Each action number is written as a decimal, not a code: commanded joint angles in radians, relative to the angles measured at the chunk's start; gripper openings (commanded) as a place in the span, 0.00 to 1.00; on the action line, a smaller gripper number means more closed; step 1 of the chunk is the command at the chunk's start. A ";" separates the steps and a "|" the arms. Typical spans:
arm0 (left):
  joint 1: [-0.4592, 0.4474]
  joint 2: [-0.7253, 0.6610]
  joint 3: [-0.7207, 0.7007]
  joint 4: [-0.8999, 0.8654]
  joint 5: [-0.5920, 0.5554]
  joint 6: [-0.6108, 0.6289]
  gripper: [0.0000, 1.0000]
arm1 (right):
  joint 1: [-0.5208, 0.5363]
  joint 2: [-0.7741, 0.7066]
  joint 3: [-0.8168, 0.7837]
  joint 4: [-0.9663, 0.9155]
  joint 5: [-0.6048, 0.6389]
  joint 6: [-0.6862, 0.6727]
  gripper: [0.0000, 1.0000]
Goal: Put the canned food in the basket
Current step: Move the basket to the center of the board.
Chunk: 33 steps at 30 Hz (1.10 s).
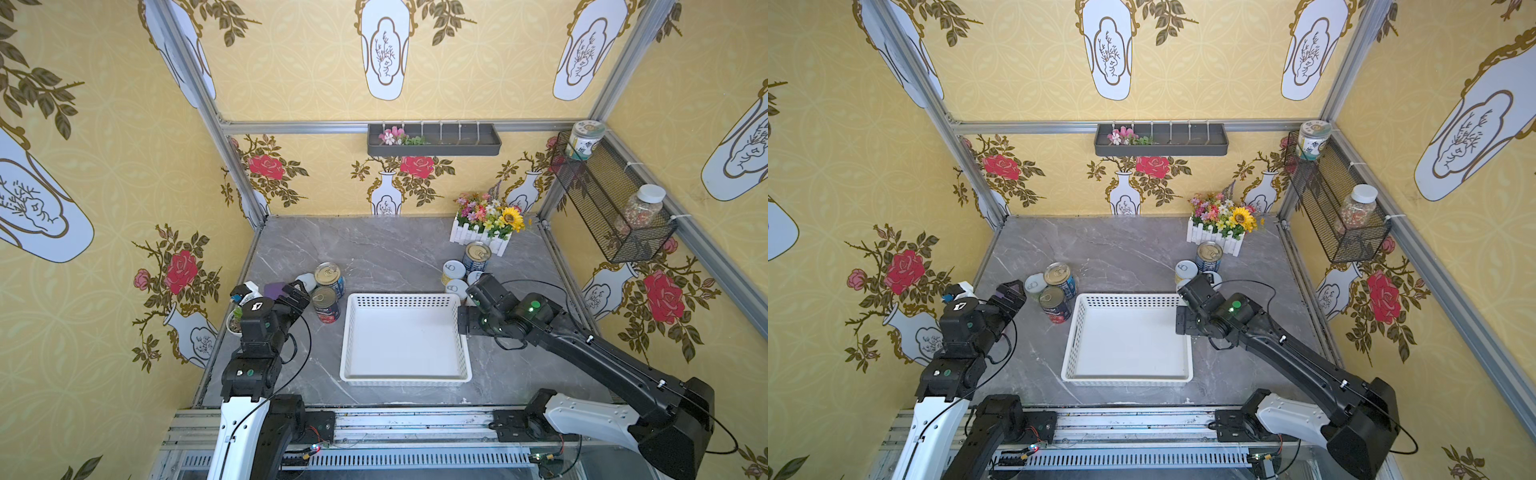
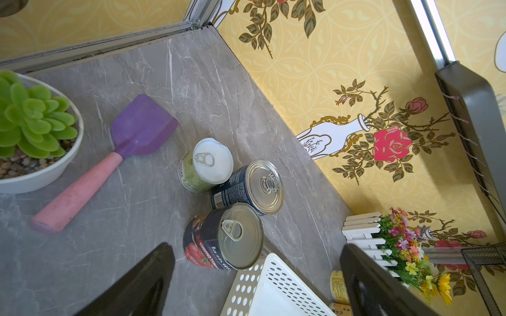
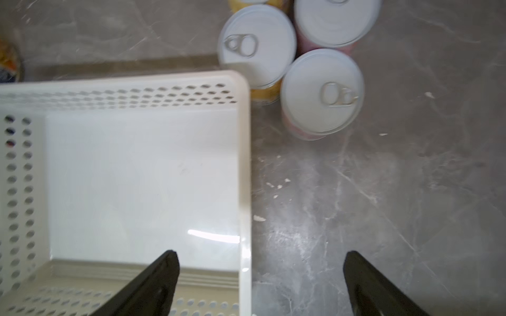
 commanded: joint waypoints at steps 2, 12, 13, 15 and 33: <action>0.000 -0.009 -0.011 0.020 0.013 -0.001 1.00 | -0.201 0.056 -0.010 0.088 -0.083 -0.078 0.97; -0.001 0.086 0.089 -0.088 0.188 -0.044 1.00 | -0.342 0.367 0.025 0.275 -0.303 -0.120 0.98; 0.000 0.104 0.117 -0.104 0.254 -0.027 1.00 | -0.337 0.378 0.029 0.284 -0.316 -0.120 0.99; 0.000 0.136 0.169 -0.121 0.369 0.046 1.00 | -0.331 0.388 0.030 0.292 -0.303 -0.123 0.99; -0.118 0.265 0.251 -0.244 0.446 0.279 1.00 | -0.208 0.514 0.083 0.246 0.026 -0.104 0.95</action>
